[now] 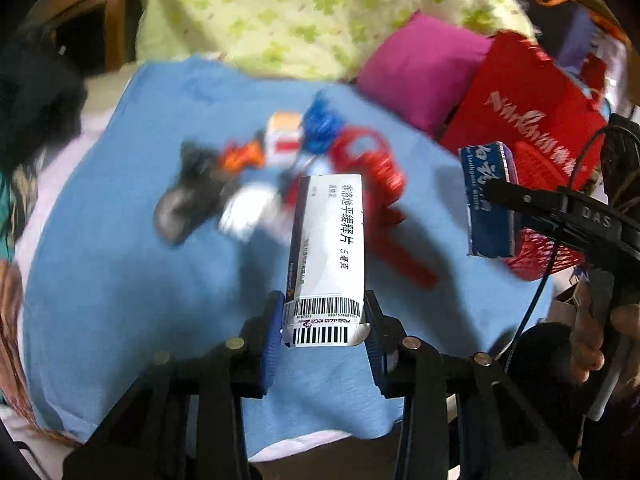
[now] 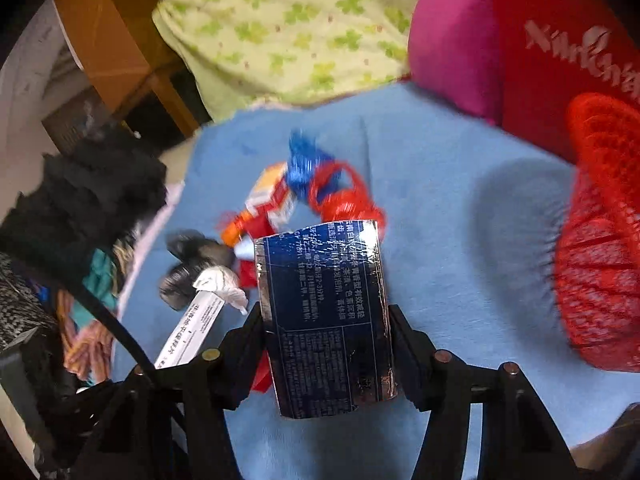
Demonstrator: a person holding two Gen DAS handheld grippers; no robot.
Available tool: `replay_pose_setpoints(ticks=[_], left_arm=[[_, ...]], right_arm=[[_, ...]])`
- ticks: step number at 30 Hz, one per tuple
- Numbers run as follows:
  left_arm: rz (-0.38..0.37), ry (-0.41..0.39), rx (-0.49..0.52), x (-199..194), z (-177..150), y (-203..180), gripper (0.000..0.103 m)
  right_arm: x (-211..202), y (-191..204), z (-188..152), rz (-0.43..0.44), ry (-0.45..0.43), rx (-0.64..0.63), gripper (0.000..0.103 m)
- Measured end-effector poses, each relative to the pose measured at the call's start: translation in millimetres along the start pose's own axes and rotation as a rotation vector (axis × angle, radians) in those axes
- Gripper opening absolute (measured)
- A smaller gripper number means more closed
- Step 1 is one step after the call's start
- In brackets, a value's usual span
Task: Collect trash
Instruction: 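Carry both boxes over the red mesh basket and open both grippers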
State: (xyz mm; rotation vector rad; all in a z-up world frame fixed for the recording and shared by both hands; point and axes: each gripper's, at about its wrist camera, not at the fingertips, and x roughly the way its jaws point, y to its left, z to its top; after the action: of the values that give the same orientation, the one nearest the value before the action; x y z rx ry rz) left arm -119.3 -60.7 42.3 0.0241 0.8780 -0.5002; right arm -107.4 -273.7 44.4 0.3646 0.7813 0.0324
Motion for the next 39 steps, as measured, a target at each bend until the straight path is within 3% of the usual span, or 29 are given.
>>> replay_pose_setpoints(ticks=[6, 10, 18, 21, 22, 25, 29, 34, 39], left_arm=[[-0.097, -0.088, 0.118, -18.9, 48.4, -71.0, 0.04], [-0.195, -0.113, 0.209, -14.2, 79.5, -136.2, 0.04], [-0.339, -0.061, 0.319, 37.4, 114.5, -245.5, 0.043], [-0.321, -0.048, 0.322, 52.5, 116.0, -260.0, 0.058], [-0.31, -0.052, 0.32, 53.9, 115.1, -258.8, 0.063], [-0.285, -0.066, 0.312, 49.3, 107.6, -241.8, 0.064], [-0.231, -0.093, 0.258, 32.0, 92.6, -195.4, 0.065], [-0.071, -0.106, 0.16, 15.3, 62.0, -103.1, 0.065], [0.144, -0.087, -0.006, 4.8, 32.6, 14.7, 0.065]], right_arm=[[-90.1, -35.2, 21.4, -0.001, -0.168, 0.039, 0.061], [-142.7, -87.6, 33.7, -0.011, -0.264, 0.145, 0.061], [-175.9, -184.6, 24.8, -0.077, -0.326, 0.362, 0.064], [-178.5, -213.0, 14.9, -0.074, -0.338, 0.435, 0.073], [-180.1, -221.0, 11.8, -0.076, -0.341, 0.452, 0.074], [-177.4, -226.3, 14.4, -0.055, -0.35, 0.477, 0.076], [-181.8, -205.5, 22.4, -0.01, -0.409, 0.394, 0.076], [-188.6, -128.8, 28.8, 0.101, -0.479, 0.157, 0.076], [-149.6, -64.6, 29.7, 0.227, -0.382, 0.041, 0.078]])
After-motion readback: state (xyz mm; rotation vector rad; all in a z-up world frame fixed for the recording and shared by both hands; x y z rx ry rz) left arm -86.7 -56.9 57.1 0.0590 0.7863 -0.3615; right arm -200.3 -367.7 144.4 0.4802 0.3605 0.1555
